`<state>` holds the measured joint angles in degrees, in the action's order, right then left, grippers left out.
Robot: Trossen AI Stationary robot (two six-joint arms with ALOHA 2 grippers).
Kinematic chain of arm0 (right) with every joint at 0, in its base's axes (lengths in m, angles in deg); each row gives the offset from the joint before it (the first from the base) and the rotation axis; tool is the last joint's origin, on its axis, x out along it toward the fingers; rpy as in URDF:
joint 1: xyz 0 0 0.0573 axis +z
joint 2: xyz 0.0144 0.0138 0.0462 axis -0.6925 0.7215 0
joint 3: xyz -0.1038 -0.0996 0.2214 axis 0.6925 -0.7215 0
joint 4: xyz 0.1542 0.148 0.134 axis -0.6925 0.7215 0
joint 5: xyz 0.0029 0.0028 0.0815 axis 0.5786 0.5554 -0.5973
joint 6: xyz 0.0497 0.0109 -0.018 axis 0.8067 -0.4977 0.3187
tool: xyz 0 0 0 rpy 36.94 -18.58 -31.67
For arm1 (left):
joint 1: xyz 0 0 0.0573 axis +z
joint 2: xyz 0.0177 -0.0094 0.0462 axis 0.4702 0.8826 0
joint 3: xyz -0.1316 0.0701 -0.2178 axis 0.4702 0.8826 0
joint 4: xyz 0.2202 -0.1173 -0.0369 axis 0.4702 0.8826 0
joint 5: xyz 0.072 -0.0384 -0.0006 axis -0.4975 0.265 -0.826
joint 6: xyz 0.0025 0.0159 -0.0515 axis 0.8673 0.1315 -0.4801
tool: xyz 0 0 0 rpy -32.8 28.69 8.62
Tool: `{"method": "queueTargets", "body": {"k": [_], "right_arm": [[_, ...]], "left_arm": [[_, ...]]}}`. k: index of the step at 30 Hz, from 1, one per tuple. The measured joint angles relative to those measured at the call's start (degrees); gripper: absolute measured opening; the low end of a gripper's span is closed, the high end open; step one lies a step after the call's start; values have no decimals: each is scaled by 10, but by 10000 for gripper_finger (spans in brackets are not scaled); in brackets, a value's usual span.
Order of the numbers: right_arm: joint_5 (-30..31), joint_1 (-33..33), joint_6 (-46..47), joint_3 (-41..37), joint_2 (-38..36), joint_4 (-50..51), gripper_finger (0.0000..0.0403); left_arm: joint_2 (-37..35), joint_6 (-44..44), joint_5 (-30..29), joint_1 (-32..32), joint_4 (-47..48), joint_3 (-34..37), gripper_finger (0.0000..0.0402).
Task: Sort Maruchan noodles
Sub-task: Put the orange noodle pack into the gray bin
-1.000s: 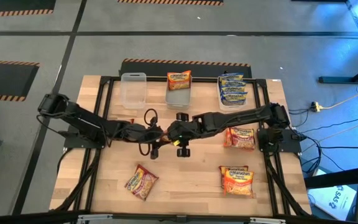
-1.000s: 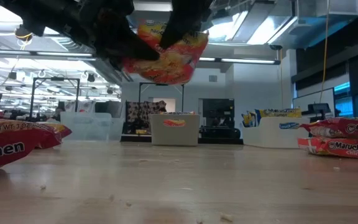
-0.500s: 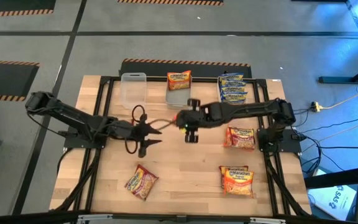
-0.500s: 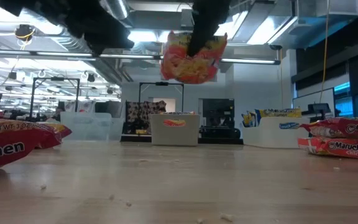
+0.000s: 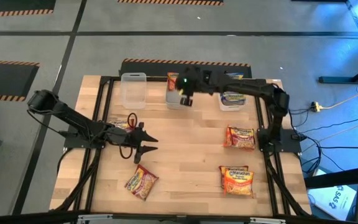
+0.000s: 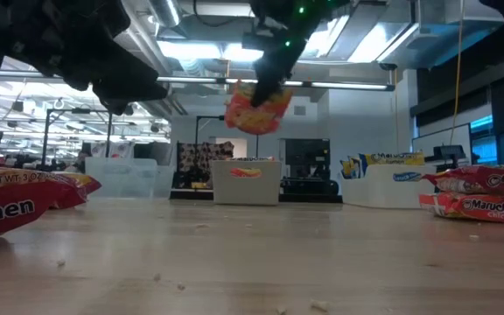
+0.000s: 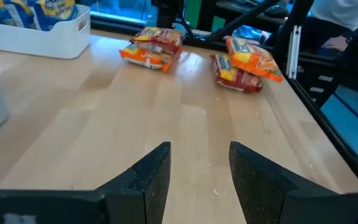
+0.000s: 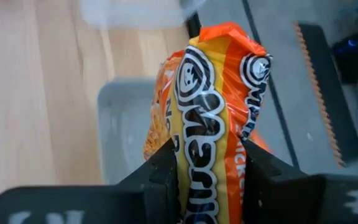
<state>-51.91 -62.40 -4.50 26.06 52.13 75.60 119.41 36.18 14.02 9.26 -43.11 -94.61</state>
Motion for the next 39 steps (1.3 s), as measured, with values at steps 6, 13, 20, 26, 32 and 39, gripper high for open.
{"method": "queueTargets", "body": {"k": [6,13,20,26,32,39], "right_arm": [[-72,-66,-31,22,33,-18,96],[-158,-123,-46,52,104,-14,97],[-209,-137,-55,53,149,-18,97],[-212,-137,-59,53,176,-36,97],[-203,-137,-65,54,190,-39,97],[-203,-133,-71,54,205,-41,97]], "left_arm": [[0,14,-20,1,1,0,158],[0,18,-27,9,1,0,158],[0,14,-28,10,3,0,158],[0,14,-36,10,3,0,158],[0,14,-40,10,3,0,158],[0,14,-43,10,3,0,158]]}}
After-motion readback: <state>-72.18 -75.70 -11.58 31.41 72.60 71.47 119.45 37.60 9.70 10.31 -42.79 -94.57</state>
